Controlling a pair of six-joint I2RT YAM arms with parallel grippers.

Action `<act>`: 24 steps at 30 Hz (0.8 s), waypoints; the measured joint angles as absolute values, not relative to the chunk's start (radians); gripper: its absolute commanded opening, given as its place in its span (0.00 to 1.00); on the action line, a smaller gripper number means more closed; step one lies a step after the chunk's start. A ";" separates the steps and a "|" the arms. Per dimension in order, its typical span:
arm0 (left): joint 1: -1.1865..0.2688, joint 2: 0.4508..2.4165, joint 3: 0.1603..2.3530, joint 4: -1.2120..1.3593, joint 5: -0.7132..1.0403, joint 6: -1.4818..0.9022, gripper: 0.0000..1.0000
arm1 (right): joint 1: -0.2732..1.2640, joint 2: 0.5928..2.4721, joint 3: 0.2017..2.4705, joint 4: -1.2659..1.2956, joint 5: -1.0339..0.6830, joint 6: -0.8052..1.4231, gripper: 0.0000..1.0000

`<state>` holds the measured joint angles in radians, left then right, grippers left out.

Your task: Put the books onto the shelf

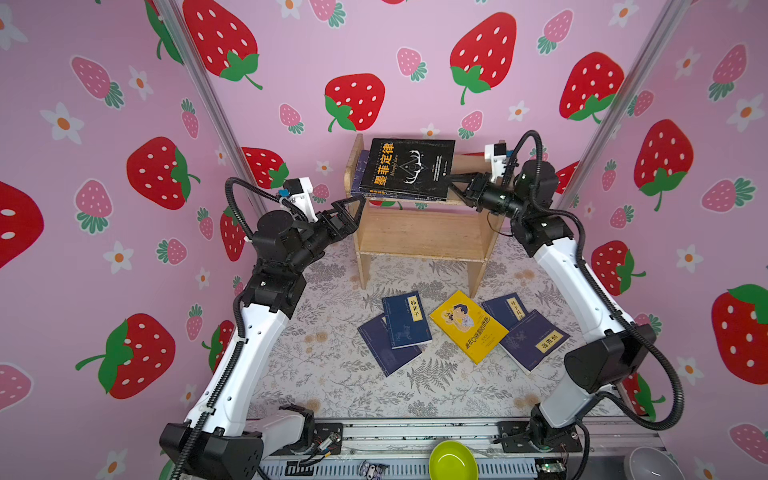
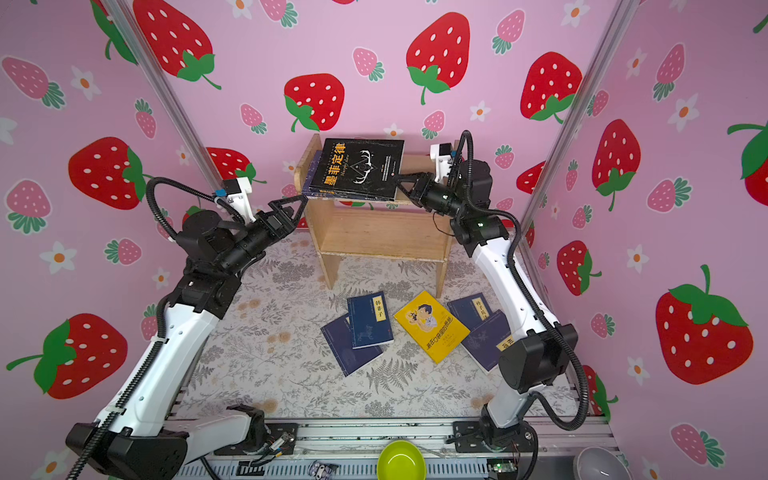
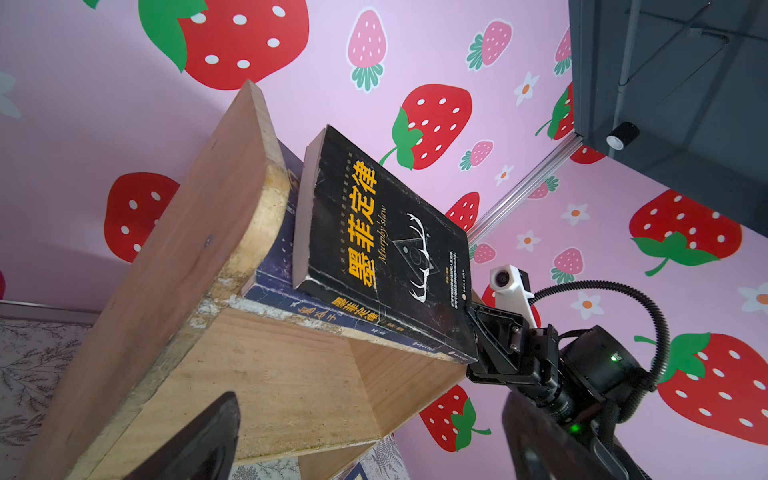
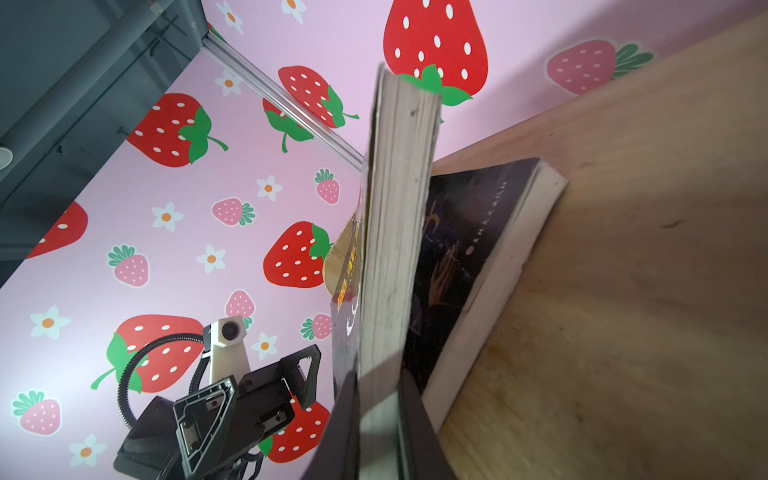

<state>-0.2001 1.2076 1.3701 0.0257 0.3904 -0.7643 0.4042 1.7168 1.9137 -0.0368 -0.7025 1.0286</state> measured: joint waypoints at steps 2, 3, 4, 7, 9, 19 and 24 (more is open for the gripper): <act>-0.200 1.208 1.372 0.026 0.389 -0.764 0.99 | 0.405 1.741 1.950 -0.047 -0.717 1.022 0.06; -0.200 1.208 1.372 0.026 0.386 -0.764 0.99 | 0.405 1.748 1.960 -0.053 -0.725 1.021 0.06; -0.200 1.208 1.372 0.026 0.383 -0.764 0.99 | 0.404 1.755 1.967 -0.055 -0.730 1.021 0.07; -0.200 1.208 1.372 0.025 0.373 -0.763 0.99 | 0.404 1.761 1.977 -0.061 -0.735 1.021 0.06; -0.200 1.207 1.372 0.025 0.367 -0.761 0.99 | 0.404 1.761 1.977 -0.062 -0.734 1.021 0.06; -0.199 1.207 1.372 0.014 0.340 -0.757 0.99 | 0.405 1.763 1.977 -0.054 -0.711 1.066 0.07; -0.198 1.204 1.372 -0.006 0.324 -0.756 0.99 | 0.415 1.779 2.005 -0.069 -0.704 1.072 0.07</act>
<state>-0.1982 1.2041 1.3716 -0.0059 0.3244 -0.7563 0.4149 1.7794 2.0052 -0.0689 -0.7044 1.0721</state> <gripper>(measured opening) 0.993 0.157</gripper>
